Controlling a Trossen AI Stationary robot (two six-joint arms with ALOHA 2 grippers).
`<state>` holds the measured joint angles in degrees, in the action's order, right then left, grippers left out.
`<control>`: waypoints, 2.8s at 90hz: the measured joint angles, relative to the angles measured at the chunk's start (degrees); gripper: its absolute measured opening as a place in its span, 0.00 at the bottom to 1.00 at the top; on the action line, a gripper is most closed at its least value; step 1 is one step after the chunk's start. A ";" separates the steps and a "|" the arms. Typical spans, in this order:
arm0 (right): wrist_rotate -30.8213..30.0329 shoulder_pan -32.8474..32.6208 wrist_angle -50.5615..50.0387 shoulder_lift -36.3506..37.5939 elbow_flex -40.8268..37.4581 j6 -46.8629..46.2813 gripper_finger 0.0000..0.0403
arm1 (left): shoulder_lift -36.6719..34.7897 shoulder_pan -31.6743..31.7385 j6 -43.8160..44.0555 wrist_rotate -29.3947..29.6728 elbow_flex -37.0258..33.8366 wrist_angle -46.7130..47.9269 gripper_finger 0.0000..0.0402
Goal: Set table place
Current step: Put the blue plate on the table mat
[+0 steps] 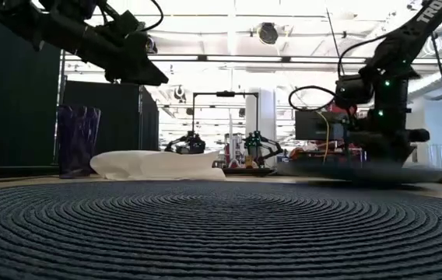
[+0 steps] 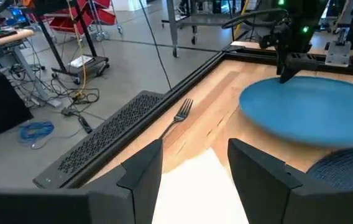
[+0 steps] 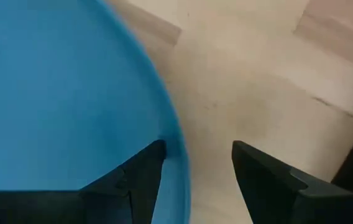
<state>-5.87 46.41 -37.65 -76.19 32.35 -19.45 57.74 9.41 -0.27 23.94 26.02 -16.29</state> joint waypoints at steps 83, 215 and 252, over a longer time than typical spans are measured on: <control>11.95 -4.82 3.03 -0.39 3.64 -3.29 0.36 | 0.00 -0.02 0.15 -0.04 -0.02 0.12 0.42; 11.91 -4.85 11.81 -0.15 0.32 -2.38 0.01 | 0.00 -0.01 0.11 -0.04 -0.04 0.24 0.42; 22.48 -4.79 13.17 2.00 7.57 -4.60 0.00 | 0.00 0.00 0.11 -0.04 -0.04 0.35 0.42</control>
<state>16.61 41.63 -24.48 -74.19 39.91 -24.04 57.74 9.41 -0.16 23.90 25.98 -15.94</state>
